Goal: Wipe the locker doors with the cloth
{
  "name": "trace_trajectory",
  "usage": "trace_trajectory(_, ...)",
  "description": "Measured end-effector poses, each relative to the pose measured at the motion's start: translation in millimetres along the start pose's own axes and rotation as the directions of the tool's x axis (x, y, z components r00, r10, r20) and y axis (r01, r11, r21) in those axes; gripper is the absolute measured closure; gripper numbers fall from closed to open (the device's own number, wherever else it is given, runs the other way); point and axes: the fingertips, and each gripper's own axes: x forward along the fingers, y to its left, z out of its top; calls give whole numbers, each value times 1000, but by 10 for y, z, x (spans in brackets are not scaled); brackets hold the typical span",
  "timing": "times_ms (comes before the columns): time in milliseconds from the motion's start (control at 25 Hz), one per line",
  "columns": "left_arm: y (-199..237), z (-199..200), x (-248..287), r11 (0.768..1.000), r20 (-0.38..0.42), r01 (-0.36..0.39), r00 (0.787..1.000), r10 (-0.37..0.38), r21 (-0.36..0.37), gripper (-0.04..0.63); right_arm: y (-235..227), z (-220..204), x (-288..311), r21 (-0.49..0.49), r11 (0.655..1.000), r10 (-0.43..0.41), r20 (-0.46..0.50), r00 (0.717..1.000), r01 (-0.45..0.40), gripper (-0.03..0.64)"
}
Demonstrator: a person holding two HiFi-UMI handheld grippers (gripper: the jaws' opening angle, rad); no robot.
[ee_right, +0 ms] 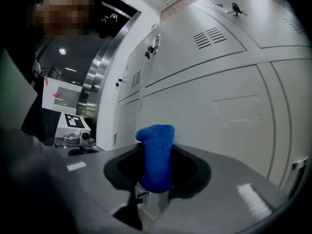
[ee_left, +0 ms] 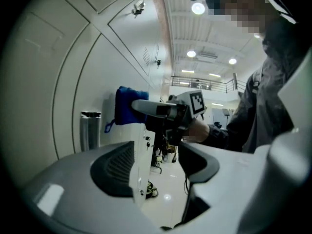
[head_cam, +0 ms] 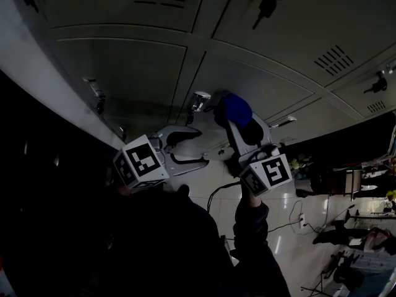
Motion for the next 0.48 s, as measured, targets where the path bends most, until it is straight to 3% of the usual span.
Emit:
trace_trajectory(240, 134, -116, -308, 997, -3, -68, 998, 68, -38, 332, 378, -130, 435, 19, 996, 91, -8, 996, -91, 489)
trace_trajectory(480, 188, -124, -387, 996, 7, -84, 996, 84, -42, 331, 453, -230, 612, 31, 994, 110, -8, 994, -109, 489)
